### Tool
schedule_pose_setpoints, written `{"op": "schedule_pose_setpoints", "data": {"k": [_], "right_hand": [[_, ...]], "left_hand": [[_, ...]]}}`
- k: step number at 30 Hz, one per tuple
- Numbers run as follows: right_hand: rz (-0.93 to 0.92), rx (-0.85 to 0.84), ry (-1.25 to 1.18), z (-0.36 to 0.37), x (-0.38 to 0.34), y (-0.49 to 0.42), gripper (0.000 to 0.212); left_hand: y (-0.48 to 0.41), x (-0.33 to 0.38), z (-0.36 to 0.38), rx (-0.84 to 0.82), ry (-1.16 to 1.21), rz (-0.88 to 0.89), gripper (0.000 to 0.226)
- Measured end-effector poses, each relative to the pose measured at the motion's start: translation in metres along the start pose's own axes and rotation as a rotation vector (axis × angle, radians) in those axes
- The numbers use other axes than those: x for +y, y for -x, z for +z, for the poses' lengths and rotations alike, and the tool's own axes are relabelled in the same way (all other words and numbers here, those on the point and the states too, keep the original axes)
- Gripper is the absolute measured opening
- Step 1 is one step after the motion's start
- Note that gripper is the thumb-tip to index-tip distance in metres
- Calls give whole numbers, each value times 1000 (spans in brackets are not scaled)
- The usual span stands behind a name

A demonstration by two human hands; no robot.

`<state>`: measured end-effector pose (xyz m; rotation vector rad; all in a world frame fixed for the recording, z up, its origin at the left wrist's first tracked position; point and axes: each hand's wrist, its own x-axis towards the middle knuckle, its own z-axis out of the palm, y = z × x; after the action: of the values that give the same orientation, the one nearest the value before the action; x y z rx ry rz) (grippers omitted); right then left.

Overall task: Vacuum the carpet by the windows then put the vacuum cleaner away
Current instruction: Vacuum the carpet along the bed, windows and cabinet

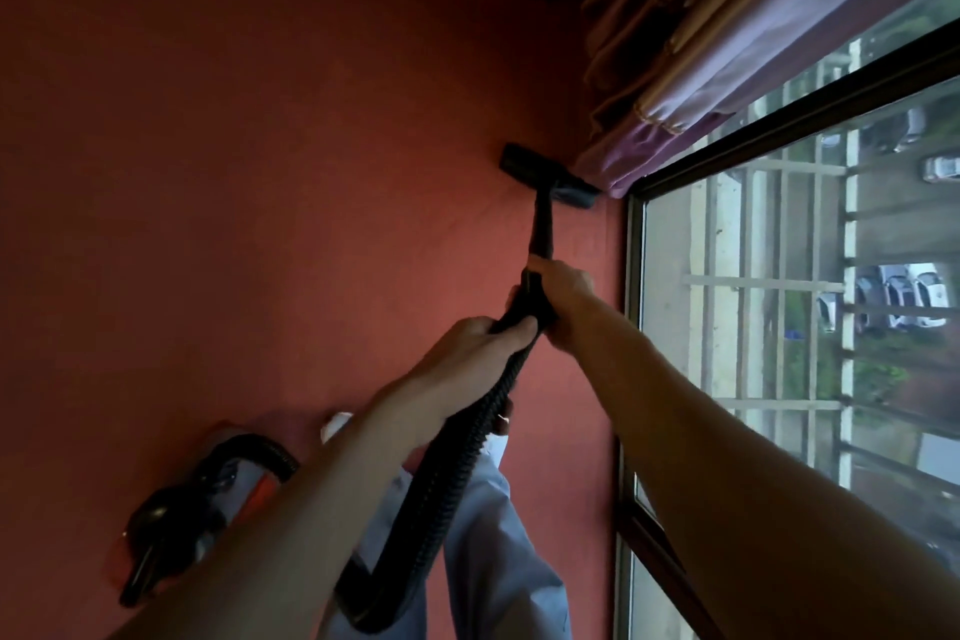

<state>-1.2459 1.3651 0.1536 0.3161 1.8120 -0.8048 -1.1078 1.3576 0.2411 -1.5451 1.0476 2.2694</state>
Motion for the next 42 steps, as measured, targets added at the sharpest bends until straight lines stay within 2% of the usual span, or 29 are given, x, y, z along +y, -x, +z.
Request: {"op": "schedule_pose_setpoints", "data": {"k": [3,7,9,12,16,18,23,31,37,42], "right_hand": [[-17,15,-31,5,-15,-2,16],[-71,82,27,6,-19,19,8],[-58,77,26,9,-12,27,10],[-22,46,14,19,-13,20,18],[-33,54,103,28,-43,-15,47],[-49,68,146,30,-64,-35,53],[-107,127,252,33,-122,-60,41],[-180,225,339,56,-192,-112,47],[-233,319,432,70,-245,-136,34],[-283,364,534,71,-267,-152,37]], "left_hand": [[-1,9,-1,-17,38,5,39],[21,29,-31,-274,-54,-81,41],[27,37,-42,-340,-82,-117,44],[19,45,-43,-278,-65,-138,52],[-9,57,-32,-103,-6,-57,38],[-30,64,-24,-45,61,-13,35],[-89,89,-15,59,128,63,35],[-154,150,-43,-34,156,66,28],[-187,189,-54,-27,189,124,24],[-209,197,-43,-60,247,133,34]]}}
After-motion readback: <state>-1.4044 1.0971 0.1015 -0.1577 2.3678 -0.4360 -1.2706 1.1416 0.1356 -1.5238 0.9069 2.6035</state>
